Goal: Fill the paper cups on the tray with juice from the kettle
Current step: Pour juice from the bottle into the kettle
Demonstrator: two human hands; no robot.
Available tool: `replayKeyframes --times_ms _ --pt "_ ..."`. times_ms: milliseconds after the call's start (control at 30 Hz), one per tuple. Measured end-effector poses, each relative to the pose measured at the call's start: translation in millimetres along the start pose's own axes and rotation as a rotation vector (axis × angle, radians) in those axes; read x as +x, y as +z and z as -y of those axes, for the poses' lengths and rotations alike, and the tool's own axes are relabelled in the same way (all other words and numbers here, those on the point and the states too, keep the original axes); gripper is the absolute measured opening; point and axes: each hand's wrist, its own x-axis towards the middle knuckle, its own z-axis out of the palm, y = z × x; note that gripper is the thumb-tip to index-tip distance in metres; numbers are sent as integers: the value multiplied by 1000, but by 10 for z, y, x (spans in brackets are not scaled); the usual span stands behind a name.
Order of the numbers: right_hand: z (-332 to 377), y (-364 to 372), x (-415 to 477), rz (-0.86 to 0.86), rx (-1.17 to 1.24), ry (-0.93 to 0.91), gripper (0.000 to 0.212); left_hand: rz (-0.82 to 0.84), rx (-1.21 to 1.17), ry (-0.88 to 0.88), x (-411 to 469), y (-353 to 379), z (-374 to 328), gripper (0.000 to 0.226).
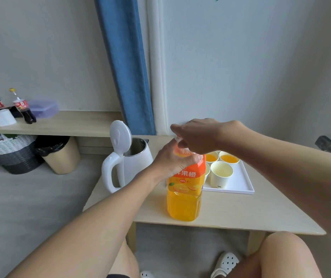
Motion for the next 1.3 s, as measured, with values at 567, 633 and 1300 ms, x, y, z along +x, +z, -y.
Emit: replayKeyframes --times_ms 567,633,1300 --pt "114 -131 -68 -47 -106 58 18 3 -35 5 -54 -15 -25 61" --pt "100 -136 -54 -77 -128 88 28 2 -26 -9 -54 -20 -30 52" --pt "68 -115 -94 -21 64 -26 17 25 -5 20 -31 -5 -15 82"
